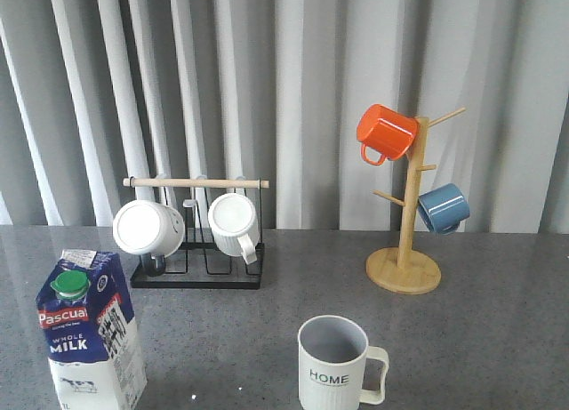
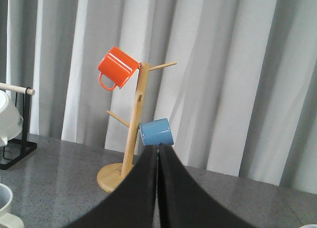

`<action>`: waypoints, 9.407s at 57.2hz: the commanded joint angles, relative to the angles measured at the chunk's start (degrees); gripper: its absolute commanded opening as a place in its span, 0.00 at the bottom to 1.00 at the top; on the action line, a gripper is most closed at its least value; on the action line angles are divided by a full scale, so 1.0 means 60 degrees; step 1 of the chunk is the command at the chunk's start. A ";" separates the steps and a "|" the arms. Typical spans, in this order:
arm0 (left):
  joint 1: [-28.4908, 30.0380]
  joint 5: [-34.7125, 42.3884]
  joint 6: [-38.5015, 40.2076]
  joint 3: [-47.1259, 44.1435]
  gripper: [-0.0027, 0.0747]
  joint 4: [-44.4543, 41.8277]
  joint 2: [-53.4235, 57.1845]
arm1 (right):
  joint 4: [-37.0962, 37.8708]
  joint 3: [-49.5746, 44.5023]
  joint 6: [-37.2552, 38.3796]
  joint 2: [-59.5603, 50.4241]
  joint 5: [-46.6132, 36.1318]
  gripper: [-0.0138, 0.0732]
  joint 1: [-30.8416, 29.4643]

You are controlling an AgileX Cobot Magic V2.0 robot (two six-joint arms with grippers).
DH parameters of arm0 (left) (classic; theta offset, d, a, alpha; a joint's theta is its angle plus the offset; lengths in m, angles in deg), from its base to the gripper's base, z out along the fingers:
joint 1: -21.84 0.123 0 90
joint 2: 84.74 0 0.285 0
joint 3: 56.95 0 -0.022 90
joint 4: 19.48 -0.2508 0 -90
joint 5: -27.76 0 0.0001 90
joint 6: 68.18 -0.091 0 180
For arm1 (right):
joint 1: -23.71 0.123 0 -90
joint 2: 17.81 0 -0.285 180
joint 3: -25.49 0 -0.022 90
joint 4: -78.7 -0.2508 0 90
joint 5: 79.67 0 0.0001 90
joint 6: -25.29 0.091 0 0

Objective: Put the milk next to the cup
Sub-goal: 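Withdraw the right gripper up and away from the mug, then close the left gripper around the top of the milk carton, then lift the milk carton with the left gripper and carry it toward the mug, then lower the milk carton beside the HOME mug and open the left gripper, then raise the left gripper off the carton and pull it back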

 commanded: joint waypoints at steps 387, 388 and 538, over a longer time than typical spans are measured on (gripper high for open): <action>-0.7868 1.0812 -0.7401 0.3833 0.17 1.0085 -0.9780 | 0.0025 0.0234 -0.0054 0.0002 -0.0689 0.15 -0.0082; -0.7868 1.0812 -0.7401 0.3833 0.17 1.0085 -0.9804 | 0.0025 0.0234 -0.0054 0.0002 -0.0689 0.15 -0.0082; -0.7877 0.9484 -0.8185 0.3833 0.87 0.8864 -0.6773 | 0.0025 0.0234 -0.0054 0.0002 -0.0689 0.15 -0.0082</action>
